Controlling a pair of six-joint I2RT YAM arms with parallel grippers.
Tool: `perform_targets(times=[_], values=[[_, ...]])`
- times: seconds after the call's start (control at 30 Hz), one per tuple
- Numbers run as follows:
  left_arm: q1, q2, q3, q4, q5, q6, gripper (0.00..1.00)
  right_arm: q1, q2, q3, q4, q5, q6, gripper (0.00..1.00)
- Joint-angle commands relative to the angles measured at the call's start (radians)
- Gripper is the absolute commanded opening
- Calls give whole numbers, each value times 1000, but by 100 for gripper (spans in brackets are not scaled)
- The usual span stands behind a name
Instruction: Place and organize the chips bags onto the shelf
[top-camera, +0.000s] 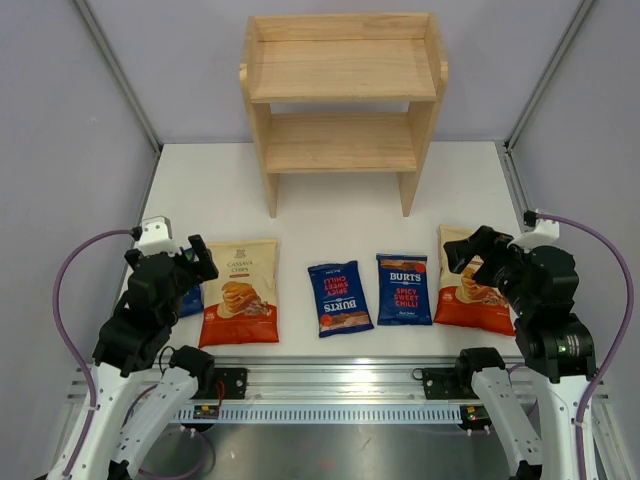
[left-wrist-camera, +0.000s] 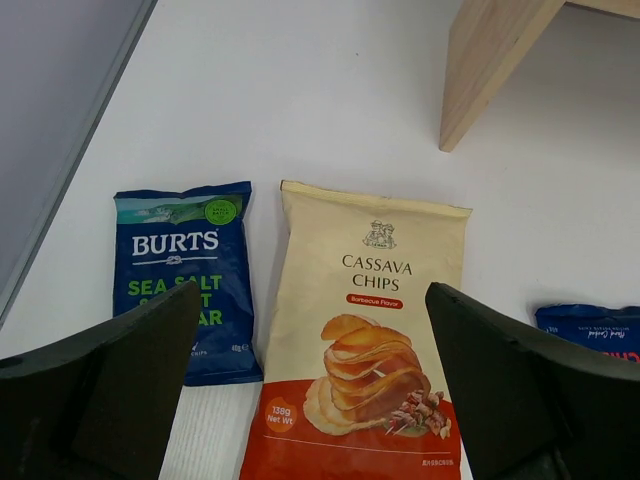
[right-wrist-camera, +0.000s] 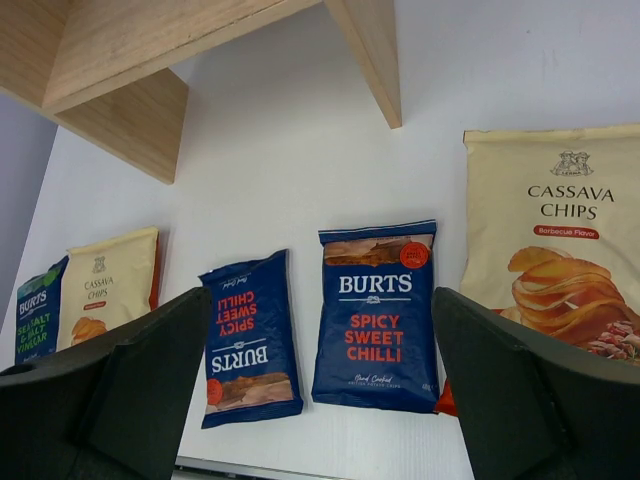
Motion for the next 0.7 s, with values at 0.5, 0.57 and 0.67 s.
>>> perform_targets(times=[0.5,0.57,0.67], values=[[27,302,47,4,160,-45,99,3,-35,-56,82,-242,26,99],[58,373,49,12,255,-70,99,3,-42,-63,88,-257,40,99],[125,485,29,52,343,-111,99,2,-58,-82,104,-283,63,99]])
